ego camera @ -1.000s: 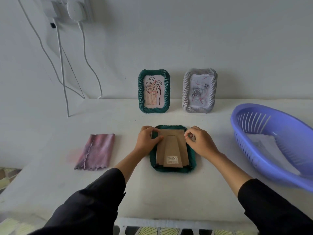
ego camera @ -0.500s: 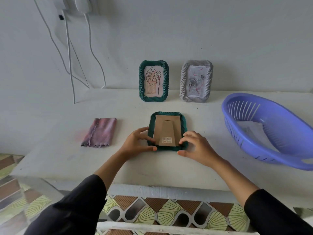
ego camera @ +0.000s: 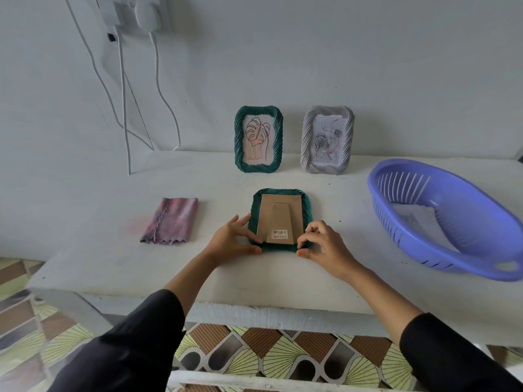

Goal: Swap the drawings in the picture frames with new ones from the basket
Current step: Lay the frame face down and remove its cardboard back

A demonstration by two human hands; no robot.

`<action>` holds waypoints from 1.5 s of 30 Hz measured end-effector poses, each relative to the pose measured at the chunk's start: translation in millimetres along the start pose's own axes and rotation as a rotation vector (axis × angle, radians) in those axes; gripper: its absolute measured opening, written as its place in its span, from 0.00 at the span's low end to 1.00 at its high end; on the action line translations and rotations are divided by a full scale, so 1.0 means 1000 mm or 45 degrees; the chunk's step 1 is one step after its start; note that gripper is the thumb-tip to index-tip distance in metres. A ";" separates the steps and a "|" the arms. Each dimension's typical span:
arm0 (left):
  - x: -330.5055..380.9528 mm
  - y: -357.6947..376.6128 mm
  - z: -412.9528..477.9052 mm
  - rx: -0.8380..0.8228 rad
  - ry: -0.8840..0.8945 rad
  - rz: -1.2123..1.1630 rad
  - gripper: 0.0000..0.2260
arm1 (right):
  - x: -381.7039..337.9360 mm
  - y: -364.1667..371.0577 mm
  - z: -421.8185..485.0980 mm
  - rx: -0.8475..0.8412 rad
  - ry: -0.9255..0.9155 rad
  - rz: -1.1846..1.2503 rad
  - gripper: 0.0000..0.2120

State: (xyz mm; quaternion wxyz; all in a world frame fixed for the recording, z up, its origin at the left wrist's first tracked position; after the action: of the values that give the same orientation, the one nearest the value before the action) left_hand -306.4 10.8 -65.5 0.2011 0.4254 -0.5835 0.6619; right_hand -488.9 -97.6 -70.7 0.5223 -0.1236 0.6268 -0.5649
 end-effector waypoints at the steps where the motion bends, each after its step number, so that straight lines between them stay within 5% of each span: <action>1: 0.000 0.000 0.000 0.001 -0.002 -0.001 0.15 | 0.000 0.000 0.000 -0.006 0.001 0.002 0.07; 7: -0.004 0.002 0.002 -0.021 -0.026 -0.055 0.10 | 0.003 -0.001 0.000 -0.052 0.049 0.045 0.07; 11: -0.007 -0.007 0.012 0.235 -0.071 -0.473 0.05 | 0.007 -0.012 0.006 -0.061 0.143 0.293 0.05; 16: -0.007 -0.007 0.041 0.471 -0.304 -0.152 0.10 | 0.027 -0.022 0.032 0.148 0.339 0.131 0.10; 25: -0.003 0.004 0.051 0.501 -0.489 -0.066 0.09 | 0.037 -0.011 0.037 0.243 0.470 0.025 0.11; 39: -0.021 0.005 0.062 0.445 -0.712 -0.502 0.08 | 0.042 -0.008 0.040 0.273 0.449 0.097 0.11; 45: -0.023 0.007 0.067 0.400 -0.741 -0.534 0.15 | 0.044 -0.007 0.040 0.278 0.456 0.108 0.12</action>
State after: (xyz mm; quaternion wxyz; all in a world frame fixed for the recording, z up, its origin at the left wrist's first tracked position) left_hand -276.8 -49.0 -90.5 0.0906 0.7311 -0.4081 0.5392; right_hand -479.0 -155.8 -79.8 0.4362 0.0627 0.6493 -0.6198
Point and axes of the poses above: each hand's wrist, its own z-axis towards the middle knuckle, its own y-axis out of the palm, x = y × z, the point moved 6 cm from there along z, towards the middle knuckle, and after that the axes turned 4 degrees about -z, right-handed, at the moved point
